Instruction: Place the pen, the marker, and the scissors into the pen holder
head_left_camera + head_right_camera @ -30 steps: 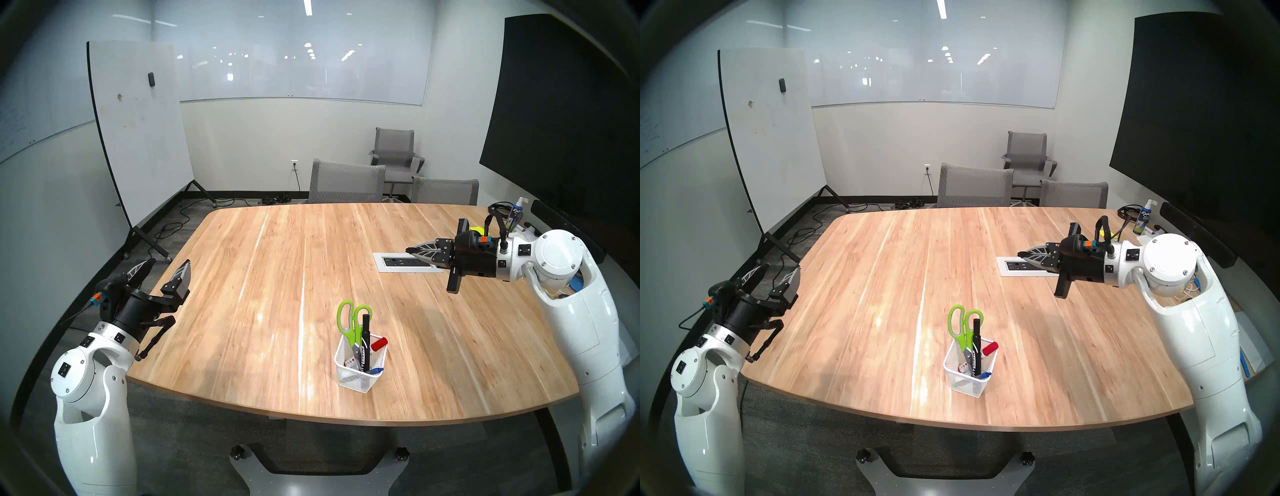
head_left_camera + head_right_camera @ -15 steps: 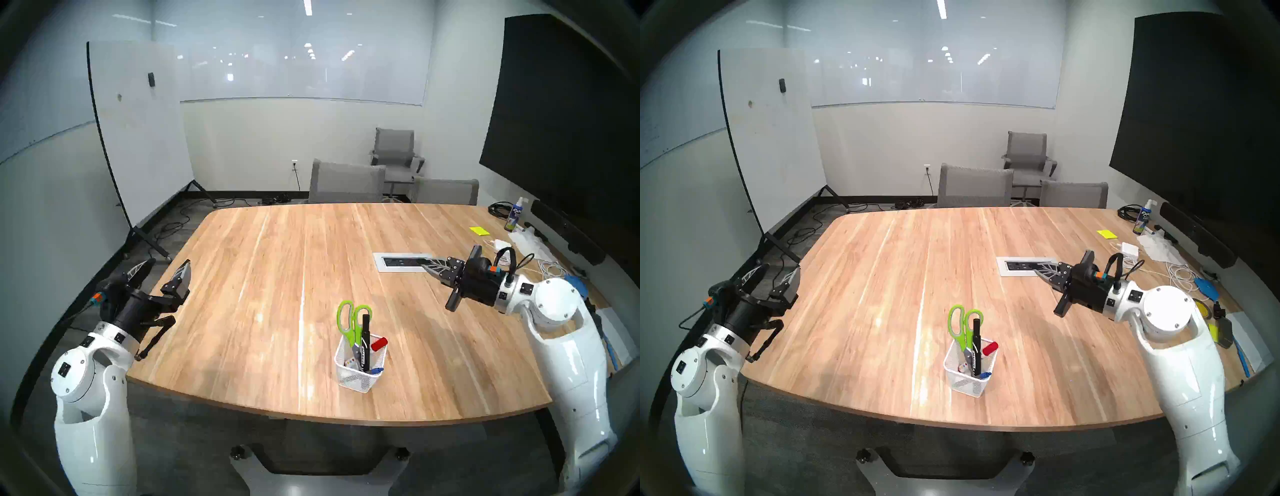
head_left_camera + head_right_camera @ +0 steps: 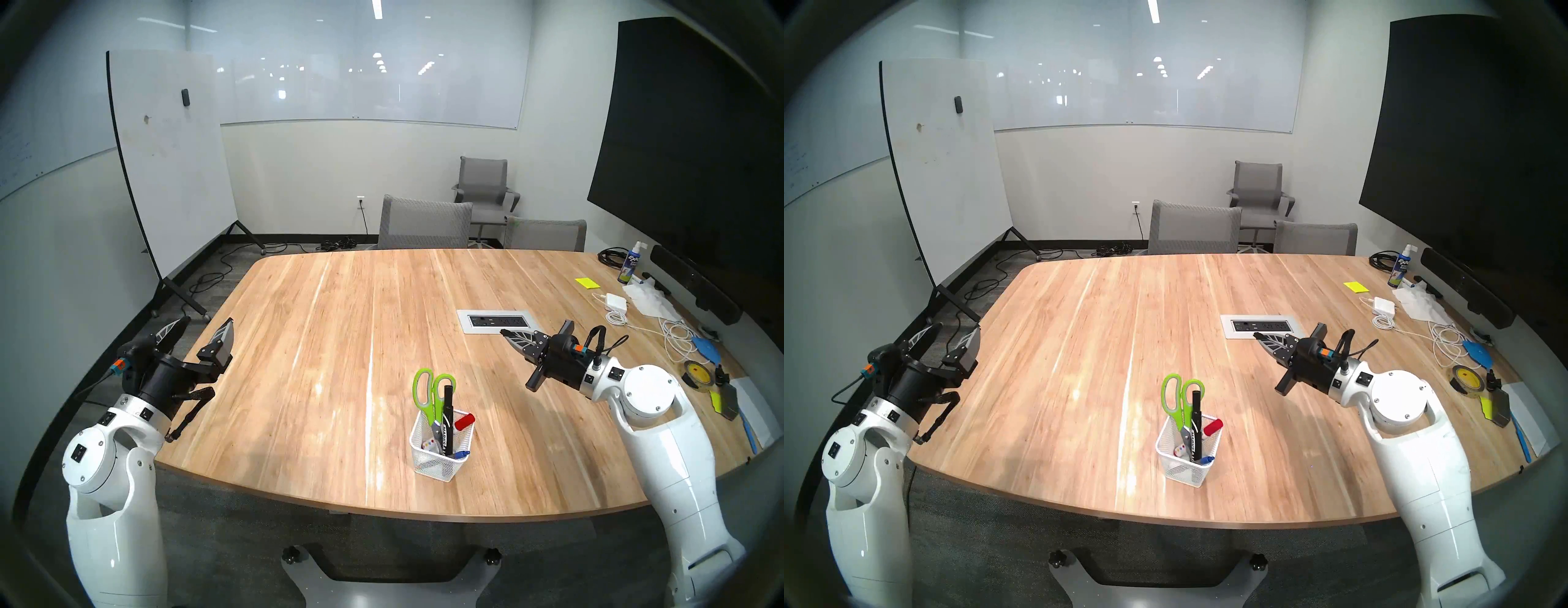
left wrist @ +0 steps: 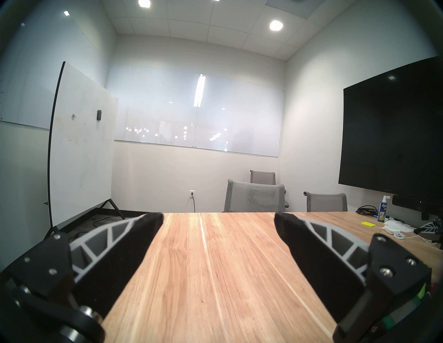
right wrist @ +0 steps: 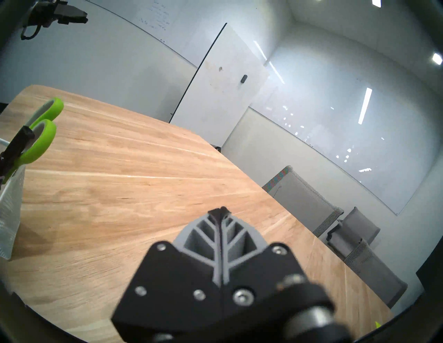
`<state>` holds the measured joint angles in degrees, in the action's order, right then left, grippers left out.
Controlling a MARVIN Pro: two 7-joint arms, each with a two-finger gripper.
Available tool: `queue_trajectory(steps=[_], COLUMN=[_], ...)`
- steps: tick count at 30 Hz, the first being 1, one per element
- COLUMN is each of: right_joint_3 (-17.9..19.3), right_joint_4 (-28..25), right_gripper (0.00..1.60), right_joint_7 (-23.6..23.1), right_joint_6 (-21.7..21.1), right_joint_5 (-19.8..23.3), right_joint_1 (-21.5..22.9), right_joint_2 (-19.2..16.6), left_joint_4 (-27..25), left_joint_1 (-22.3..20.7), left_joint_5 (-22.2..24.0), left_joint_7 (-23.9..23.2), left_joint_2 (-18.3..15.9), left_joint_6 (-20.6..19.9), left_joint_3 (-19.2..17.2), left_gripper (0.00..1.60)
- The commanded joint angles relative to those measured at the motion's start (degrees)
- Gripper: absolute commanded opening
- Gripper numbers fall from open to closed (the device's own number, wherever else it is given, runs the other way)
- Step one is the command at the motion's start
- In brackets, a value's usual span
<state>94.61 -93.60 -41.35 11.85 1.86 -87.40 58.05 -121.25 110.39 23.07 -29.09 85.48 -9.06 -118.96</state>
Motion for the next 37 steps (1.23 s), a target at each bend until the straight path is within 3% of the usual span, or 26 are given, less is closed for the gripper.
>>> queue_trajectory(steps=[1,10,13,14,15,19,24,37], right_joint_3=[3.0,6.1,7.0,7.3,7.5,8.0,8.4,8.8], right_joint_4=[-3.6,-6.1,-6.3,-6.4,-5.7,-6.0,-5.3,-5.2], right_gripper=[0.0,0.0,0.0,0.61,1.6,1.6,1.6,1.6], right_joint_7=[1.6,2.4,4.6,5.8,5.0,4.4,3.3,2.2], right_joint_6=[3.4,4.9,4.3,4.0,5.1,4.0,6.1,6.5], right_joint_5=[1.8,4.0,3.2,2.8,4.6,5.6,6.9,7.2], right_joint_1=[-1.0,-4.4,-4.9,-5.0,-4.8,-5.6,-6.1,-6.1], right_joint_2=[0.7,2.1,3.4,4.2,4.5,4.5,4.3,4.5], left_joint_4=[-1.2,-1.3,-1.3,-1.3,-1.3,-1.3,-1.3,-1.3], left_joint_1=[0.0,0.0,0.0,0.0,0.0,0.0,0.0,0.0], left_joint_5=[0.0,-0.1,-0.1,-0.1,-0.1,-0.1,-0.1,-0.1], left_joint_7=[0.1,0.1,0.1,0.1,0.1,0.1,0.1,0.1], left_joint_2=[0.1,0.1,0.1,0.1,0.1,0.2,0.2,0.2], left_joint_6=[0.1,0.0,0.0,0.0,0.0,0.0,0.0,0.0], left_joint_3=[0.1,0.1,0.1,0.1,0.1,0.1,0.1,0.1], left_gripper=[1.6,1.6,1.6,1.6,1.6,1.6,1.6,1.6])
